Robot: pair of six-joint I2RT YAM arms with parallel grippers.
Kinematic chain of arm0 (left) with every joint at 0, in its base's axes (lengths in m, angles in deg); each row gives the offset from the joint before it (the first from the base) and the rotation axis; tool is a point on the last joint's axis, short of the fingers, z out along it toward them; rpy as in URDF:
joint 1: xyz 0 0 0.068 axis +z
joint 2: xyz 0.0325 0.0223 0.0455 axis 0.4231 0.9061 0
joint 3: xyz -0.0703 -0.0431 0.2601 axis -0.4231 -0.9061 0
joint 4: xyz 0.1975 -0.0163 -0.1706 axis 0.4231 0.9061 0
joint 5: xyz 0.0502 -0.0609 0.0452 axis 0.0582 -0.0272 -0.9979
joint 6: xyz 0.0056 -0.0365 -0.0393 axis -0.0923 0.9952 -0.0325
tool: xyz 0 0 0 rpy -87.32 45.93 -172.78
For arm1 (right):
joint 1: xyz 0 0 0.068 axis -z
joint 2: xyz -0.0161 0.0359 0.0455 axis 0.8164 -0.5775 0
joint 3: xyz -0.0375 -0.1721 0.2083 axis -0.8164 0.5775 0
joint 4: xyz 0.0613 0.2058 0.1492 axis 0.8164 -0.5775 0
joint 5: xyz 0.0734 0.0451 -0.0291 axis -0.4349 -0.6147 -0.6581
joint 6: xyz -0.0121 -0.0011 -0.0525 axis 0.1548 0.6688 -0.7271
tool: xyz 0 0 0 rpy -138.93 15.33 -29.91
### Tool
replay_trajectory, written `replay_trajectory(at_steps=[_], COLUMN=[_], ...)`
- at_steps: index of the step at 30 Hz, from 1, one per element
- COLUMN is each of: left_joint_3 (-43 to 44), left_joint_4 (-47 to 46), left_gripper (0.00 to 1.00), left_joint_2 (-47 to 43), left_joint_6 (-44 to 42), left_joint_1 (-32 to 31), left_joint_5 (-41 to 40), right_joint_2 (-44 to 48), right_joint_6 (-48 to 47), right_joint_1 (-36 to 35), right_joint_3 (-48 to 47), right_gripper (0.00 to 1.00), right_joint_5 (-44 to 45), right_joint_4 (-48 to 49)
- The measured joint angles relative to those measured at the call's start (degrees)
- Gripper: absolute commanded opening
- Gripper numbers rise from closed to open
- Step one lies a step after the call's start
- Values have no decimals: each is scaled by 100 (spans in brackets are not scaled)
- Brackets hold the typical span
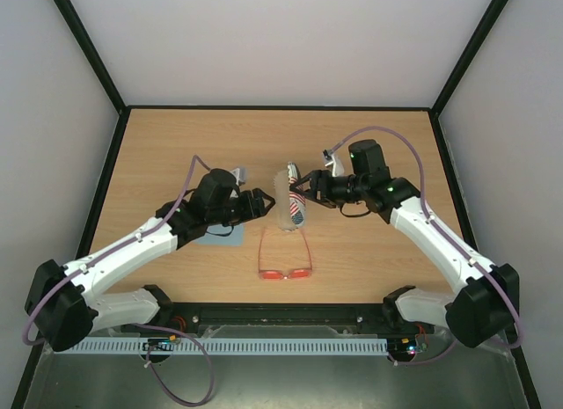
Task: Organize the sunglasses
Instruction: Open the sunglasses case, then place the sunglasses case at the center of the board.
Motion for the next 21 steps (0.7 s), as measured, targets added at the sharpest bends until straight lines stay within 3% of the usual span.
replay_trajectory(at_steps=[12,21], left_joint_3=[20,24], left_joint_4=[592,964], left_gripper=[81,82], left_joint_2=[-245,-846], left_joint_6=[-149,-407], left_joint_1=[420,1266], left_joint_5=[-142,33], right_joint_2=[-195,-2544], right_joint_6=[-70,-260], right_joint_1=[9,151], right_joint_3=[-63,-627], right_gripper=[17,18], right_joint_5=[-17,-199], right_joint_4=[98,857])
